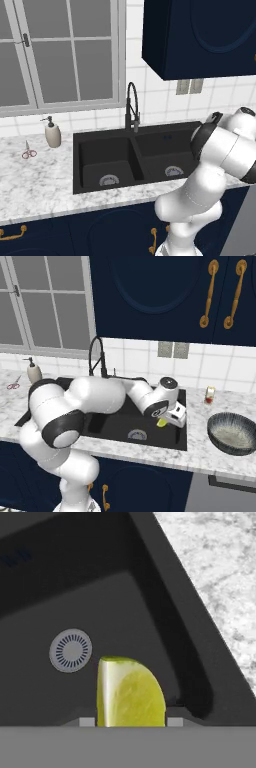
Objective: Pick the lemon wedge from the sink and place it in the bowl. Then pick the bowl and place it in the microwave. Then close the microwave door and press the start button.
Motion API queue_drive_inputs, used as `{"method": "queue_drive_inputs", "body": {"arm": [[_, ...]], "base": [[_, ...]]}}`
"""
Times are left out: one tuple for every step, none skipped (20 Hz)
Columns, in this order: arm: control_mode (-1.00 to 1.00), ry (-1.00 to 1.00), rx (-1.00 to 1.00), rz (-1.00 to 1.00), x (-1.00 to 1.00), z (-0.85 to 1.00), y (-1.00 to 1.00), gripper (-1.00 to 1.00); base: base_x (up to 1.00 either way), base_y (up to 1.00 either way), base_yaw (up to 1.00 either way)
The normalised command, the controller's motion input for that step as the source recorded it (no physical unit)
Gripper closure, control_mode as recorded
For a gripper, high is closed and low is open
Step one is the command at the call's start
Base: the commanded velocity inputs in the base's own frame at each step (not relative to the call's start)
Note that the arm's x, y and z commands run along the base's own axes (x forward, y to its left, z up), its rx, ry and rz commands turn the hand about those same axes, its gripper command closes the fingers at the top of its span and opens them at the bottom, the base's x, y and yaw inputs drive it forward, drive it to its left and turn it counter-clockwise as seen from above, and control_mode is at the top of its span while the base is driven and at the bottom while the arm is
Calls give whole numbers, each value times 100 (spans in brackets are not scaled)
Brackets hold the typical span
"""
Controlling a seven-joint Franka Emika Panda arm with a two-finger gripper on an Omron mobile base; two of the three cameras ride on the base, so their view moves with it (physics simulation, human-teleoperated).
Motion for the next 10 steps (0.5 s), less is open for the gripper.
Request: {"method": "queue_drive_inputs", "body": {"arm": [[-100,-5,0,0,-81,31,-45,100],[-100,-5,-1,-2,-81,39,-42,100],[-100,-2,-8,-3,-55,51,-39,100],[-100,-1,-10,-5,-41,69,-42,100],[-100,0,-9,-5,-33,75,-42,100],[-100,0,-7,-7,-21,76,-42,100],[-100,0,-1,-7,-11,66,-54,100],[-100,4,0,-9,0,54,-67,100],[-100,8,0,-12,0,55,-71,100],[-100,13,0,-13,0,43,-87,100]], "base": [[0,0,0],[0,0,0],[0,0,0],[0,0,0],[0,0,0],[0,0,0],[0,0,0],[0,0,0],[0,0,0],[0,0,0]]}}
